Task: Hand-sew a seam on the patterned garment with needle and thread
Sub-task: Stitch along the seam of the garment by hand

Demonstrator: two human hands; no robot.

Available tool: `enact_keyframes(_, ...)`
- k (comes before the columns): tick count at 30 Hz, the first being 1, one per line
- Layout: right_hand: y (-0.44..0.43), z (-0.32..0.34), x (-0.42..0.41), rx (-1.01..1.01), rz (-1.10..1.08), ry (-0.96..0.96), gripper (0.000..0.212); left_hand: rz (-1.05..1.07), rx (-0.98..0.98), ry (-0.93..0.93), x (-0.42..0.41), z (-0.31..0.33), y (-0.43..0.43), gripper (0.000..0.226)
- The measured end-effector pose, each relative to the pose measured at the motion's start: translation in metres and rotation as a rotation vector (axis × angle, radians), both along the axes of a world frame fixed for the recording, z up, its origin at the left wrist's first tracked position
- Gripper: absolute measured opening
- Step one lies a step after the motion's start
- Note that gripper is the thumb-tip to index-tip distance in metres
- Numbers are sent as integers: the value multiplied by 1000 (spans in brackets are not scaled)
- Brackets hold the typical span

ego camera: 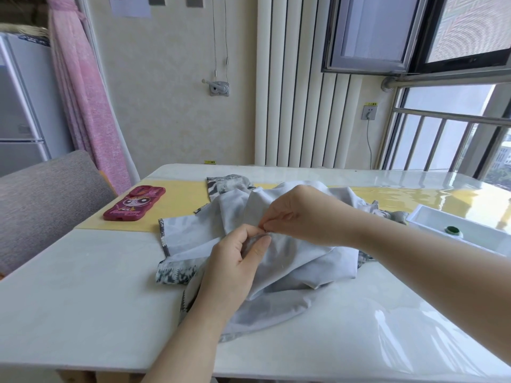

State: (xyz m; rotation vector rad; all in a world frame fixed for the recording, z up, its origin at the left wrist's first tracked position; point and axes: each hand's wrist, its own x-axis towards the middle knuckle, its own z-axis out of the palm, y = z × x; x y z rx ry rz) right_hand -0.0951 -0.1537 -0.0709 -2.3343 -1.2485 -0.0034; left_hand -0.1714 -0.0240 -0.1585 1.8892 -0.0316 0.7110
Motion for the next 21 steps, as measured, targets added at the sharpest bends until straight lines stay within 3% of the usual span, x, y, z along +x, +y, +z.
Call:
enact_keyframes(3,-4,-3,3,-62,2,-149,22,-1,-10,-4,1,1,1,12)
enact_keyframes(6,-14,-7,7,113,11,-599,24,-10,-23,6,2,0,2,12)
enact_keyframes(8,-23,-16,8,184,136,-822,19,-21,-43,15,3,-2,2,12)
enact_keyframes(11,-26,-35,7,130,336,-973,16,-52,-99,43,5,-4,4,12)
enact_keyframes(17,-15,-46,12,205,352,-921,20,-87,-164,78,8,-6,5,9)
enact_keyframes(19,-13,-47,7,287,297,-690,19,-66,-177,83,7,-6,5,14)
enact_keyframes(21,-10,-43,-5,435,178,-269,12,-32,-174,90,7,-5,6,29)
